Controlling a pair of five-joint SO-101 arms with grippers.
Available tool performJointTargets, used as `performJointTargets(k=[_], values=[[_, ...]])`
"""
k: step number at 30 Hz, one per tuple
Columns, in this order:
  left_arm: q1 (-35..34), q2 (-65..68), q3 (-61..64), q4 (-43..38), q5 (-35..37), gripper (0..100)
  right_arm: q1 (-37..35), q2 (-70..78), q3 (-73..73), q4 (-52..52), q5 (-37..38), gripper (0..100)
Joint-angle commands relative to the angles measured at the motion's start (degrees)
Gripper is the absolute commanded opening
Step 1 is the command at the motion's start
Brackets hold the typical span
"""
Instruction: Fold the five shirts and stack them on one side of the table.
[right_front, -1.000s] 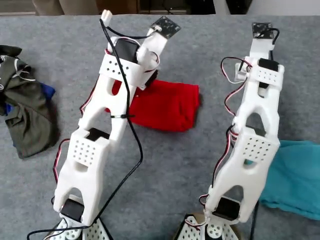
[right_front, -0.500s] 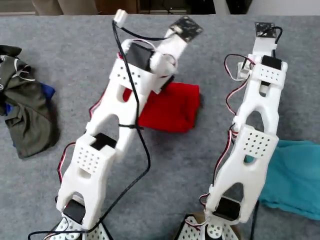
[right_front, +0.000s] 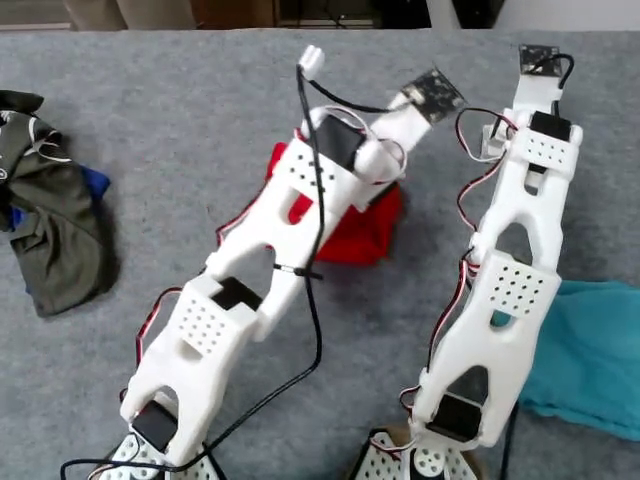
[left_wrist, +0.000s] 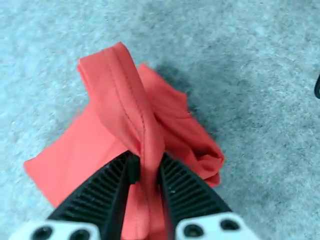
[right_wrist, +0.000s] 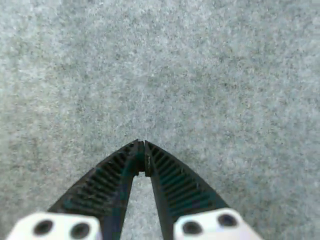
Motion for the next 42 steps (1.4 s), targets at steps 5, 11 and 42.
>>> performJointTargets(k=[5,11,42], values=[[1.4,2.9,-0.5,-5.2,2.0,2,0.8,-0.1,-3.2,-0.1,-0.5,0.6],[-0.5,6.8,-0.6,-10.3,7.0,2,0.8,-0.1,-3.2,0.0,-0.5,0.6],[-11.6,7.9,1.1,-6.2,21.6,4,0.4,-0.1,-3.2,0.2,-0.2,0.6]])
